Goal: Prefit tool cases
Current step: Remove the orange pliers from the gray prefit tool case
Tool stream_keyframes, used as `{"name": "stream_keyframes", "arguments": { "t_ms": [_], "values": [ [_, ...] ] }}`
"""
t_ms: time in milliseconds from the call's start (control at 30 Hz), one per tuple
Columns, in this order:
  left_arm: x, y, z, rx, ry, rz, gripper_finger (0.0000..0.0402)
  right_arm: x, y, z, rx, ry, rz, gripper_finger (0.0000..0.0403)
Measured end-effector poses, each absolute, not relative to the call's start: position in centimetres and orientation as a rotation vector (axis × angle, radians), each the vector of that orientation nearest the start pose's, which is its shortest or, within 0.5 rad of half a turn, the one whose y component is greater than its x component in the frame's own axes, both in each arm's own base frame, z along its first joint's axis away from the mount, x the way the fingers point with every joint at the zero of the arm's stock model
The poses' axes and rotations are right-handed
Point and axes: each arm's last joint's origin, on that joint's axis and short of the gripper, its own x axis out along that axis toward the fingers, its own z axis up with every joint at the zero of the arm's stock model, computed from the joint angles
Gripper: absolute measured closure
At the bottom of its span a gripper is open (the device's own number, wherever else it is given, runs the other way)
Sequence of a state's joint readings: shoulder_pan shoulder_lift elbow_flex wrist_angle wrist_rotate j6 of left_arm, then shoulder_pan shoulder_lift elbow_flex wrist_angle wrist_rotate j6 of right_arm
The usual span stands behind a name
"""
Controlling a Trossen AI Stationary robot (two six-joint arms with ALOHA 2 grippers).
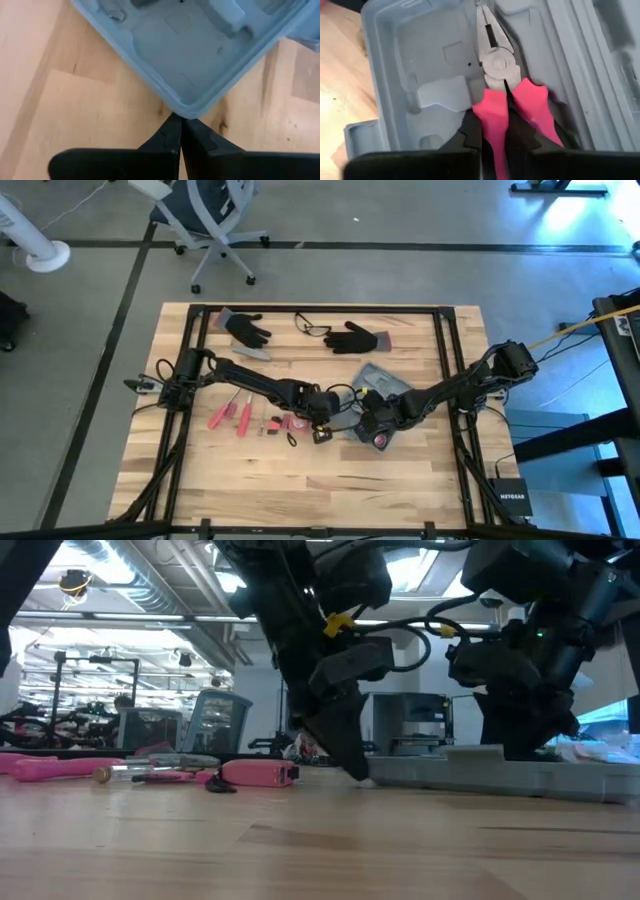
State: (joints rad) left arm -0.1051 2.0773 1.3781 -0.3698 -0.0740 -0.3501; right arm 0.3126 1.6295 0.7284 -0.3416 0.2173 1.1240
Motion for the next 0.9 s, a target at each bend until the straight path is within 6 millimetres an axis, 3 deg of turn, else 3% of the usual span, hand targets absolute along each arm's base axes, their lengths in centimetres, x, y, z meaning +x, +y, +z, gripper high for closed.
{"name": "stream_keyframes", "arguments": {
  "t_ms": [300, 633, 767, 900],
  "values": [
    [41.7, -3.5, 14.0, -0.205, 1.070, 0.167, 0.0401, 25.6, 7.7, 14.4, 0.647, 1.068, -0.543, 0.0364],
    [40.9, -1.8, 18.6, -0.080, 0.969, 0.180, 0.0401, 24.4, 7.1, 19.4, 0.713, 0.897, -0.494, 0.0365],
    [39.5, -0.3, 22.6, -0.021, 0.899, 0.264, 0.0401, 25.4, 7.4, 20.3, 0.823, 0.810, -0.401, 0.0365],
    [36.9, 1.3, 27.6, 0.008, 0.794, 0.380, 0.0401, 27.7, 8.1, 20.4, 0.948, 0.638, -0.318, 0.0365]
  ]
}}
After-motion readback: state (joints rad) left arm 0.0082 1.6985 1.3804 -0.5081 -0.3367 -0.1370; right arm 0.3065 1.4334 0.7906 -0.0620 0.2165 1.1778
